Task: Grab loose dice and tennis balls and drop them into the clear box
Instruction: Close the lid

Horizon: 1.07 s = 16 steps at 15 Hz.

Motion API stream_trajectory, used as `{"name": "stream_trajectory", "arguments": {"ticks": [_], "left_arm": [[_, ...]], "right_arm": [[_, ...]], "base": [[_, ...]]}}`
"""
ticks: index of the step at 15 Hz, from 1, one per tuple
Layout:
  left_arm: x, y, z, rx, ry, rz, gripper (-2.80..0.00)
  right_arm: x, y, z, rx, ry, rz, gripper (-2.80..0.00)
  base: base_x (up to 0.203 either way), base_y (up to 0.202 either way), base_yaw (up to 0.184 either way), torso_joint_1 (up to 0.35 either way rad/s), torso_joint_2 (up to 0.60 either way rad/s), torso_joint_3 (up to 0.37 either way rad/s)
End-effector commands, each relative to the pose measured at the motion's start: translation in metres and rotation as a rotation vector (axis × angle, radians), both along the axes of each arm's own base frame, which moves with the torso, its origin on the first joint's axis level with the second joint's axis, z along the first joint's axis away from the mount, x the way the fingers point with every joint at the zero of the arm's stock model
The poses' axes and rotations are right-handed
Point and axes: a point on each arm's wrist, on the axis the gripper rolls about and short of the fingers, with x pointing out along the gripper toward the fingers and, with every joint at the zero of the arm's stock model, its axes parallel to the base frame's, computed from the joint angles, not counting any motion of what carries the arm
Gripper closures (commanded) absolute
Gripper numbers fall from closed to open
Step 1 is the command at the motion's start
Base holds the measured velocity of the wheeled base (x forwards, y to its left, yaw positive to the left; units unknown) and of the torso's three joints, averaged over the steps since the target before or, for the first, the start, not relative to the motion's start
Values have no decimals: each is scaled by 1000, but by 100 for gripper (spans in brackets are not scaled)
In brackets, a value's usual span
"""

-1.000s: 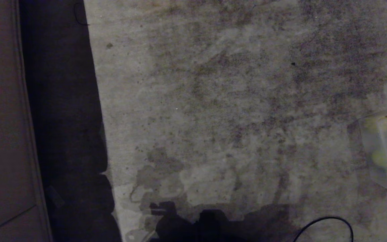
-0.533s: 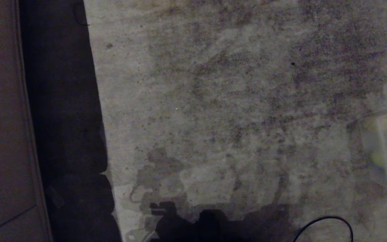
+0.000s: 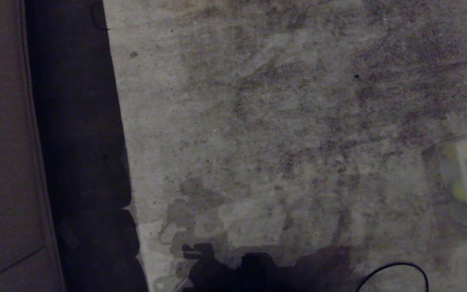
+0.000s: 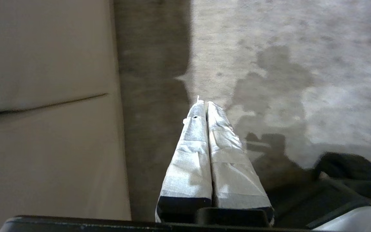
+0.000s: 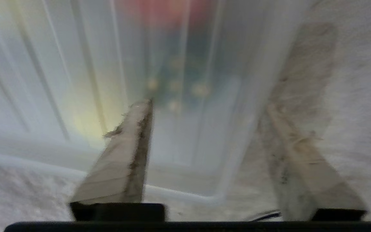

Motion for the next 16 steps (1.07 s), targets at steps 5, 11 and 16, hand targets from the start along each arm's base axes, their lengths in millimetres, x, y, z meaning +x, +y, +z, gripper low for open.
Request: {"name": "stream_trajectory", "arguments": {"ticks": [5, 11, 16], "left_arm": [[0, 0, 0, -1, 1, 1, 0], [0, 0, 0, -1, 1, 1, 0], [0, 0, 0, -1, 2, 1, 0]], "right_arm": [[-4, -1, 20, -36, -24, -7, -280], [-32, 23, 80, -140, -87, 46, -280], [-52, 91, 137, -230, -129, 116, 0]], "base": [[0, 0, 0, 0, 0, 0], [0, 0, 0, 0, 0, 0], [0, 0, 0, 0, 0, 0]]}}
